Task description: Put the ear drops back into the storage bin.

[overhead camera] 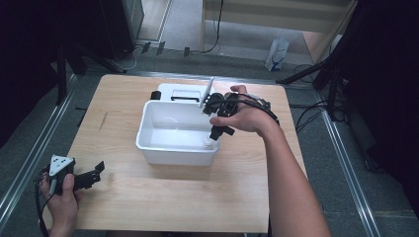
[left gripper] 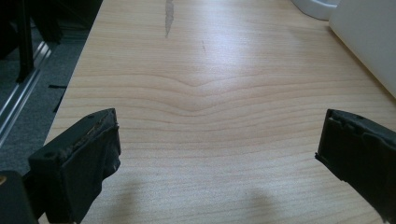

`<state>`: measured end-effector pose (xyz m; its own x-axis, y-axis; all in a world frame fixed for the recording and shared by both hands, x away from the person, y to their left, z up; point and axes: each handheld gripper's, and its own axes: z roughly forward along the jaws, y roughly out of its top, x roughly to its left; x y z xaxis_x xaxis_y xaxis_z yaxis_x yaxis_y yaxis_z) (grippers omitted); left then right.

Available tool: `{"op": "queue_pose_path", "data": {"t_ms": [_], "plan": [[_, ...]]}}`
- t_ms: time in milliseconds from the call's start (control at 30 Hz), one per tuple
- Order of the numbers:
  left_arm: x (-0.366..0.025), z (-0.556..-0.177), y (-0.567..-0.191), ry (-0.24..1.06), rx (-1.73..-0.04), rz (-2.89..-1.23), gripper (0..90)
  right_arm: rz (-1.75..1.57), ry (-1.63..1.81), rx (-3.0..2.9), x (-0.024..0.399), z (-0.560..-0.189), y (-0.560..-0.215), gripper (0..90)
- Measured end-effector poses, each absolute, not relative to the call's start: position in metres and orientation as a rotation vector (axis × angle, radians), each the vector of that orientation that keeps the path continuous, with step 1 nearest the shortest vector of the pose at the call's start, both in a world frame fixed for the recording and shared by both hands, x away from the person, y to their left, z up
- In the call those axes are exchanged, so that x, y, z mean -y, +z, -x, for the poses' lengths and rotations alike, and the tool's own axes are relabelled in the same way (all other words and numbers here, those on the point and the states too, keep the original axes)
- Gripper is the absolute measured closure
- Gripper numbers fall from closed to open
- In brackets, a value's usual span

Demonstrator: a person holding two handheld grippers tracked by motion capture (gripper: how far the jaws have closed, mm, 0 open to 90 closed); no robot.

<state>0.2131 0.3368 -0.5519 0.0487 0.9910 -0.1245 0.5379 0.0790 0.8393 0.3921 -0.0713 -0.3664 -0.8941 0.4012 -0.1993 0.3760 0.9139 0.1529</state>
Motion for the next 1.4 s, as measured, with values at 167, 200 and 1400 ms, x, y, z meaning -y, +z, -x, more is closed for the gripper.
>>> {"op": "queue_pose_path", "data": {"t_ms": [167, 200, 1400], "plan": [[-0.337, -0.213, -0.552, 0.746, -1.588, -1.56, 0.1, -0.601, 0.148, -2.856, 0.082, -0.388, -0.37, 0.0], [-0.337, -0.213, -0.552, 0.746, -1.587, -1.561, 0.1, -0.604, 0.143, -2.857, 0.086, -0.385, -0.371, 0.0], [-0.336, -0.213, -0.552, 0.755, -1.583, -1.567, 0.1, -0.8, 0.15, -2.829, 0.176, -0.357, -0.409, 0.0]]}}
